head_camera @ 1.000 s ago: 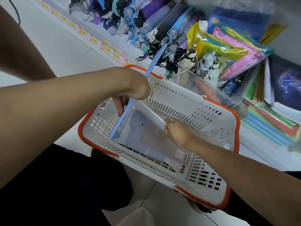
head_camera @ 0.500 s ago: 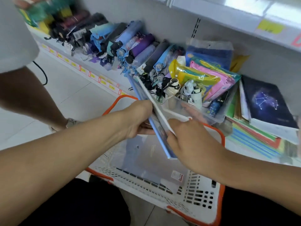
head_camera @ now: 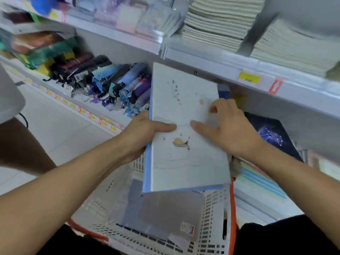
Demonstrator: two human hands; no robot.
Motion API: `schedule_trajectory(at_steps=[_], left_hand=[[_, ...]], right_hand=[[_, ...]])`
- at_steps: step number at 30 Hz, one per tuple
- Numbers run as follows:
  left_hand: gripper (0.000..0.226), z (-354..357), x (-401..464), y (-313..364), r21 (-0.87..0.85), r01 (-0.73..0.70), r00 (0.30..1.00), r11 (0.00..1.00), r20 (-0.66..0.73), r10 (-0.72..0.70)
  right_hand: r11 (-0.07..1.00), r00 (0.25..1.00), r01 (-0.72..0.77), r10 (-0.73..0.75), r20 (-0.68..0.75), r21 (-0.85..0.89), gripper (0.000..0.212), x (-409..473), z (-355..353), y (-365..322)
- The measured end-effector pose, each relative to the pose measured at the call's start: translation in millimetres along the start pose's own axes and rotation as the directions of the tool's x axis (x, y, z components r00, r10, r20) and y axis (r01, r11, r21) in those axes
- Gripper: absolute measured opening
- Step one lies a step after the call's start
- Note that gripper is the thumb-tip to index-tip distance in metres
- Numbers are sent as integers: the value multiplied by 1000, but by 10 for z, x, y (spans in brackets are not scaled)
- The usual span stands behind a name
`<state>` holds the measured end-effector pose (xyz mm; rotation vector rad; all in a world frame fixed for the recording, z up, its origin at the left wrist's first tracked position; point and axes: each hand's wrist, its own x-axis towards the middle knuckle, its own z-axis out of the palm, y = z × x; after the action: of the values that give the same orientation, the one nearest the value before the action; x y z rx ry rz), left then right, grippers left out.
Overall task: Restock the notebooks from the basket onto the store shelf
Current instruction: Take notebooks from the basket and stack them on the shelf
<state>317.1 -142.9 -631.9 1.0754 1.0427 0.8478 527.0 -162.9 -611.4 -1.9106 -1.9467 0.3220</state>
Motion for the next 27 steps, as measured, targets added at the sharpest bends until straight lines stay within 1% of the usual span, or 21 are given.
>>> schedule_trajectory(at_steps=[1, 2, 3, 4, 5, 6, 8, 9, 10, 12, 15, 17, 20, 21, 22, 24, 25, 27], left_hand=[[24, 15, 24, 40, -34, -27, 999, 999, 29, 28], [25, 35, 42, 74, -68, -51, 997, 996, 48, 55], [25, 57, 63, 113, -99, -73, 995, 992, 57, 79], [24, 80, 81, 156, -125, -92, 993, 988, 55, 100], [23, 106, 108, 202, -141, -114, 992, 984, 40, 120], [23, 140, 138, 264, -150, -140, 989, 979, 21, 144], [24, 214, 195, 386, -145, -206, 978, 968, -16, 206], [24, 251, 217, 438, -138, -232, 973, 963, -25, 231], [25, 288, 226, 484, -135, -245, 970, 960, -21, 244], [28, 372, 253, 565, -121, -255, 966, 959, 4, 257], [20, 591, 354, 705, -42, -332, 943, 943, -17, 331], [16, 813, 449, 842, 63, -392, 920, 918, 6, 392], [13, 1190, 572, 1031, 314, -452, 891, 835, 123, 437], [14, 1327, 629, 1079, 337, -479, 877, 810, 156, 454], [17, 1472, 701, 1123, 326, -503, 864, 801, 176, 471], [18, 1755, 931, 1210, 225, -512, 858, 829, 171, 484], [17, 1876, 1058, 1270, 180, -489, 871, 854, 155, 466], [19, 2093, 1271, 1415, 94, -410, 908, 907, 132, 397]], right_hand=[[975, 987, -156, 146, 71, 159, 73, 66, -114, 109], [881, 950, -288, 214, 227, 375, 82, 104, -206, 206], [734, 906, -378, 167, 390, 564, 80, 124, -263, 292], [578, 871, -435, 75, 486, 691, 72, 124, -306, 367], [459, 867, -445, 8, 498, 769, 69, 120, -336, 436], [363, 881, -427, -39, 472, 828, 71, 110, -358, 488], [238, 929, -343, -57, 366, 909, 77, 83, -414, 525], [207, 958, -272, -38, 285, 940, 72, 60, -456, 530], [196, 979, -194, -21, 202, 961, 65, 33, -506, 520], [220, 999, -51, 7, 51, 974, 54, -51, -601, 483], [248, 987, 96, 105, -125, 964, 43, -86, -728, 523], [252, 954, 141, 223, -199, 957, 37, -40, -897, 614], [217, 873, 202, 402, -276, 955, 32, 57, -1278, 861], [232, 843, 216, 445, -301, 948, 31, 93, -1403, 959], [262, 819, 218, 476, -322, 940, 30, 122, -1528, 1035], [306, 791, 205, 508, -342, 930, 29, 181, -1765, 1167], [297, 797, 197, 507, -329, 934, 27, 201, -1874, 1222], [231, 844, 178, 464, -269, 957, 26, 227, -2068, 1301]])
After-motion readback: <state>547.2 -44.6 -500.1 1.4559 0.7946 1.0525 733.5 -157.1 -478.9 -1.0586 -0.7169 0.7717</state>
